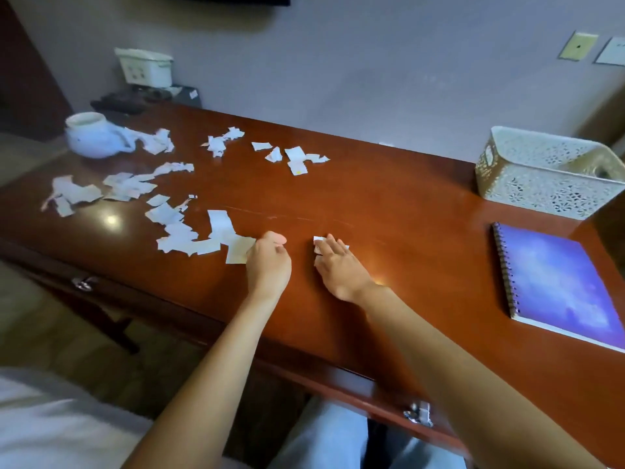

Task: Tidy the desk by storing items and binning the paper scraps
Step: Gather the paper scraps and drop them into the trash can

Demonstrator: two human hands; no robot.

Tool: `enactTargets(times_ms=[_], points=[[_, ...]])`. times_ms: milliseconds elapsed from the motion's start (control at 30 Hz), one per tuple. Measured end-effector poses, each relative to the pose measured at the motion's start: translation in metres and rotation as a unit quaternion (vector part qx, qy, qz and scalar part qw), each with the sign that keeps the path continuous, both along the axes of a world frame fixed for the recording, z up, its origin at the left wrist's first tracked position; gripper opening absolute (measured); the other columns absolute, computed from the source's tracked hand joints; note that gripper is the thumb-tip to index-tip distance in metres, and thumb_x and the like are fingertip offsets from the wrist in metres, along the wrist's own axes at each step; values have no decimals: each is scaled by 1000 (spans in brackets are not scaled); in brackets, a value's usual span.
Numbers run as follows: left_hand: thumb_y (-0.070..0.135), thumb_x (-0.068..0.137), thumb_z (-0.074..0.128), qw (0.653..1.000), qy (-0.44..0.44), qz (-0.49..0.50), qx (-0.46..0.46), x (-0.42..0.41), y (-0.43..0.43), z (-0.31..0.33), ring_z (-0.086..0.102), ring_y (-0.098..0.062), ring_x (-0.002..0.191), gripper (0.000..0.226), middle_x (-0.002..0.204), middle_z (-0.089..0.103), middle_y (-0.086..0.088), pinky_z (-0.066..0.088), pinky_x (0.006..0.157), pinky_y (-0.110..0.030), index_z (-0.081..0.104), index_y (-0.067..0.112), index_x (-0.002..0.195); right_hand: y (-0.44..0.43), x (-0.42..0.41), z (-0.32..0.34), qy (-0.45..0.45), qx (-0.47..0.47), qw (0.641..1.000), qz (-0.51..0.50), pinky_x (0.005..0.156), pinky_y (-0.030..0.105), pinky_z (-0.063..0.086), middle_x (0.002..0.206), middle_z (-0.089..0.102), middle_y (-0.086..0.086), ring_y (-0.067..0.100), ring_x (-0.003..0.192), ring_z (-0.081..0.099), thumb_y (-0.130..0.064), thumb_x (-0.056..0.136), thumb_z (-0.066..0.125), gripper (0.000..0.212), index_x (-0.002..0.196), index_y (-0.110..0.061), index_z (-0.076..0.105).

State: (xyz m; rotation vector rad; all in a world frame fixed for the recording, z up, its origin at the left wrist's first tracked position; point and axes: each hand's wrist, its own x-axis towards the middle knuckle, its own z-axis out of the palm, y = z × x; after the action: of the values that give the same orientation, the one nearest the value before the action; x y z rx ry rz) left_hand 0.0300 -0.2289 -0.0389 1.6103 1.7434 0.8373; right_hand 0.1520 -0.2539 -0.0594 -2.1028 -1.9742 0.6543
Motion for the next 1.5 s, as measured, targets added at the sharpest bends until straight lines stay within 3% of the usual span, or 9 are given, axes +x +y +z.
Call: enactTargets(times_ms=[167,333,467,700,933,1133,1333,1433,1500], points=[[3,93,45,986,113,85,90,-53,27,-17,28,-29,137,36,145,36,-15,34,107,-41,51,9,127,16,-35,0,18,26,999,-4,120,42,5,159,-3,11,28,148,-4,-42,98,35,60,149,-20,13],[33,99,36,967,234,98,-17,-102,65,-35,-11,-39,145,52,158,-8,-17,2,117,-51,22,21,148,32,-65,-9,-43,9,999,21,117,54,-1,158,-16,6,31,146,-14,-66,88,33,76,149,-33,3],[46,98,24,963,264,26,-53,-115,84,-39,-4,-39,145,56,158,-1,-19,-1,118,-50,11,27,150,46,-74,-13,-98,-1,995,19,116,55,-1,158,-17,7,34,146,-13,-67,89,27,74,149,-34,-1],[39,100,22,947,305,-97,-7,-75,73,-44,2,-35,147,50,158,6,-15,0,119,-45,19,27,149,48,-47,-12,-103,3,995,-14,118,51,0,159,-10,10,31,147,-8,-47,99,22,56,150,-29,7],[36,102,20,934,303,-186,40,-9,39,-48,3,-32,147,49,158,6,-15,1,119,-42,18,23,149,22,7,-17,-112,27,990,-77,117,50,4,159,-2,9,29,148,0,-42,99,22,54,149,-26,10],[22,102,29,928,266,-255,58,48,11,-44,2,-32,147,49,157,5,-19,2,120,-37,16,17,149,-11,55,-15,-110,40,985,-130,116,52,6,156,12,6,27,146,11,-32,98,33,44,140,-19,33],[3,99,27,937,86,-333,61,81,-12,-23,10,-20,146,46,156,14,-8,13,114,-25,36,16,142,-45,97,-11,-17,146,965,-218,114,43,22,142,42,8,26,139,28,-23,98,35,38,134,-13,41],[0,97,26,948,39,-301,94,76,-11,-16,18,-19,144,44,155,19,-4,25,111,-28,54,17,127,-54,109,-6,-12,179,955,-238,118,35,14,146,38,11,26,142,21,-24,98,38,41,137,-12,40],[7,98,33,944,42,-310,108,71,-11,-15,20,-18,143,37,155,19,-1,27,107,-26,52,20,127,-56,109,-6,-8,153,964,-217,118,34,7,154,24,11,25,147,8,-29,98,39,47,143,-18,33]])
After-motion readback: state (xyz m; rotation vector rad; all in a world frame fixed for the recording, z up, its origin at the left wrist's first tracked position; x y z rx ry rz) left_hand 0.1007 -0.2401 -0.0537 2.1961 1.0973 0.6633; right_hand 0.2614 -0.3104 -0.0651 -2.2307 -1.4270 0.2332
